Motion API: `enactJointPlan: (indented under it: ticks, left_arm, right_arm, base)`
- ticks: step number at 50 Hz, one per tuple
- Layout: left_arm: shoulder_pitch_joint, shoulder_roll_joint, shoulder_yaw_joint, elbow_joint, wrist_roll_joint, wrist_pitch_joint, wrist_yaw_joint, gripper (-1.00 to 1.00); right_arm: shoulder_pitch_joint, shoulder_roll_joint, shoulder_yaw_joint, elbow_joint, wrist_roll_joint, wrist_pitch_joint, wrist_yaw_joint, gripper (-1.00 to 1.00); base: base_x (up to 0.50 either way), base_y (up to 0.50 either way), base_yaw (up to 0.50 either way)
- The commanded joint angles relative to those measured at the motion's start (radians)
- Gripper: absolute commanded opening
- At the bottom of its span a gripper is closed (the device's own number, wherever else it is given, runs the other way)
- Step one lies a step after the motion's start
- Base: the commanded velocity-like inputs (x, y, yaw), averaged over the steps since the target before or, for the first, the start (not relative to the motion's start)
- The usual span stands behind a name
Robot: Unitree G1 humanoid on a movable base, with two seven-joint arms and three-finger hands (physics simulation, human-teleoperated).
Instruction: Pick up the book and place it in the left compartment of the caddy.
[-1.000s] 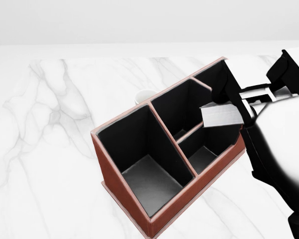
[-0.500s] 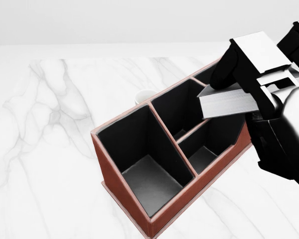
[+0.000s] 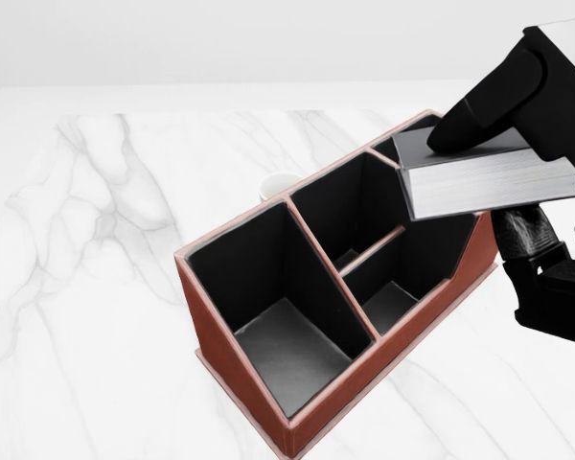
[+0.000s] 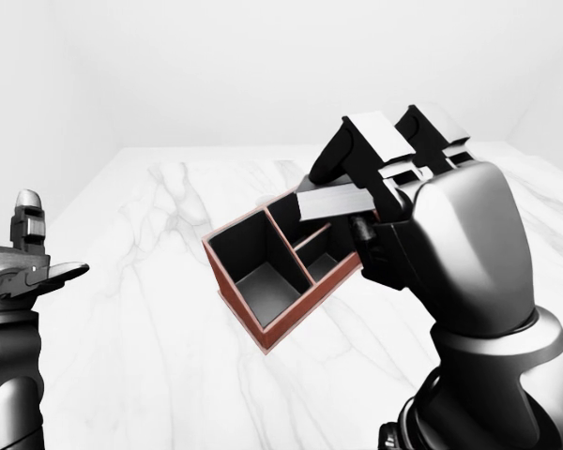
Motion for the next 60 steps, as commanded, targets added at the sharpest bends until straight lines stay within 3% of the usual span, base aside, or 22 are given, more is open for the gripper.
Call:
enactJointPlan:
  ticks: [1, 15, 26, 33, 47, 60]
  left_arm:
    - [0.000, -0.001, -0.001, -0.001, 0.001, 0.000, 0.001, 1.00]
    - [0.001, -0.003, -0.003, 0.001, 0.005, 0.000, -0.002, 1.00]
    - [-0.001, 0.000, -0.003, -0.004, 0.001, 0.000, 0.004, 1.00]
    - [0.000, -0.002, -0.004, -0.003, 0.004, 0.000, 0.002, 1.00]
    - [0.002, -0.002, 0.000, -0.004, 0.001, 0.000, 0.000, 1.00]
    - [0.000, 0.000, 0.001, 0.000, 0.000, 0.000, 0.000, 1.00]
  right_arm:
    - [0.005, 0.054, -0.039, -0.009, 0.062, 0.000, 0.000, -1.00]
    - [0.078, 0.156, -0.006, -0.009, 0.085, 0.000, 0.000, -1.00]
    - [0.132, 0.210, 0.083, -0.009, 0.036, 0.000, 0.000, -1.00]
    - [0.188, 0.196, 0.111, -0.009, 0.223, 0.000, 0.000, -1.00]
    - [0.255, 0.116, 0.080, 0.011, 0.702, 0.000, 0.000, -1.00]
    - [0.288, 0.070, 0.070, 0.084, 0.885, 0.000, 0.000, -1.00]
  base:
    - [0.00, 0.00, 0.00]
    - [0.00, 0.00, 0.00]
    - [0.00, 0.00, 0.00]
    - [0.00, 0.00, 0.00]
    - [0.00, 0.00, 0.00]
    - [0.00, 0.00, 0.00]
